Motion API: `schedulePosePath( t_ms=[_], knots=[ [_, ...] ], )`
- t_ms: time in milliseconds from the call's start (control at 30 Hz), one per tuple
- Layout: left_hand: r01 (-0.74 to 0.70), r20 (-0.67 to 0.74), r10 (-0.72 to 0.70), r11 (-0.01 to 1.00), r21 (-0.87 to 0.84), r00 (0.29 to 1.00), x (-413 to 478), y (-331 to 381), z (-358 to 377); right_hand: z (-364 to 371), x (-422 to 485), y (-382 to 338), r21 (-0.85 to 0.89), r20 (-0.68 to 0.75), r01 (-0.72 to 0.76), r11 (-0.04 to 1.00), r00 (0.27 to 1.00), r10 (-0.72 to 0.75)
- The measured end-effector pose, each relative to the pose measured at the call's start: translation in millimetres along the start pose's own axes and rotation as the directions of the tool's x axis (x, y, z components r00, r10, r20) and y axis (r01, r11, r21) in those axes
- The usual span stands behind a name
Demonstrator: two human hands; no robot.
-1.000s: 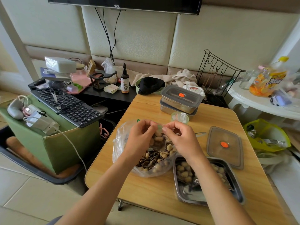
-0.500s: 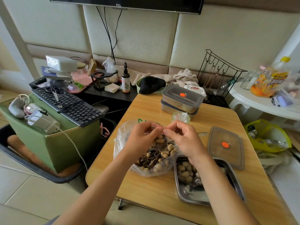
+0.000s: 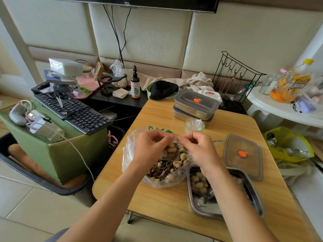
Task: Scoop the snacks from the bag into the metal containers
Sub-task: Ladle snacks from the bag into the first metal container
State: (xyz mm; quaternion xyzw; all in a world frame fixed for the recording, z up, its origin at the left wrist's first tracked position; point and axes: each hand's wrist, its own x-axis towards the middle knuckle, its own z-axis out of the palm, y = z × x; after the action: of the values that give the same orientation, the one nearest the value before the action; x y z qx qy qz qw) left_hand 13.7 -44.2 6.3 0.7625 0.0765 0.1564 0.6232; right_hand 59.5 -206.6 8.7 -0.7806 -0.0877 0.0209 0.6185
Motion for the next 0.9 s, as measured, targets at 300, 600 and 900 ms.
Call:
schedulePosePath(
  t_ms=[300,600,900],
  knots=[
    [0.021,0.195,0.011,0.987,-0.161,0.981,-8.7,0.0,4.0,-4.3,-8.9,-4.1,-0.021,-0.025,0.127,0.992,0.991,-0.128],
    [-0.266,0.212,0.238,0.958,0.110,0.948,-21.2,-5.5,10.4,-21.9,-18.8,0.9,-0.187,0.004,0.246,0.951,0.968,-0.249],
    [-0.221,0.169,0.192,0.960,0.171,0.967,-35.6,-3.9,18.7,-63.8,-37.7,-1.9,-0.428,0.339,0.255,0.867,0.935,-0.108]
  ],
)
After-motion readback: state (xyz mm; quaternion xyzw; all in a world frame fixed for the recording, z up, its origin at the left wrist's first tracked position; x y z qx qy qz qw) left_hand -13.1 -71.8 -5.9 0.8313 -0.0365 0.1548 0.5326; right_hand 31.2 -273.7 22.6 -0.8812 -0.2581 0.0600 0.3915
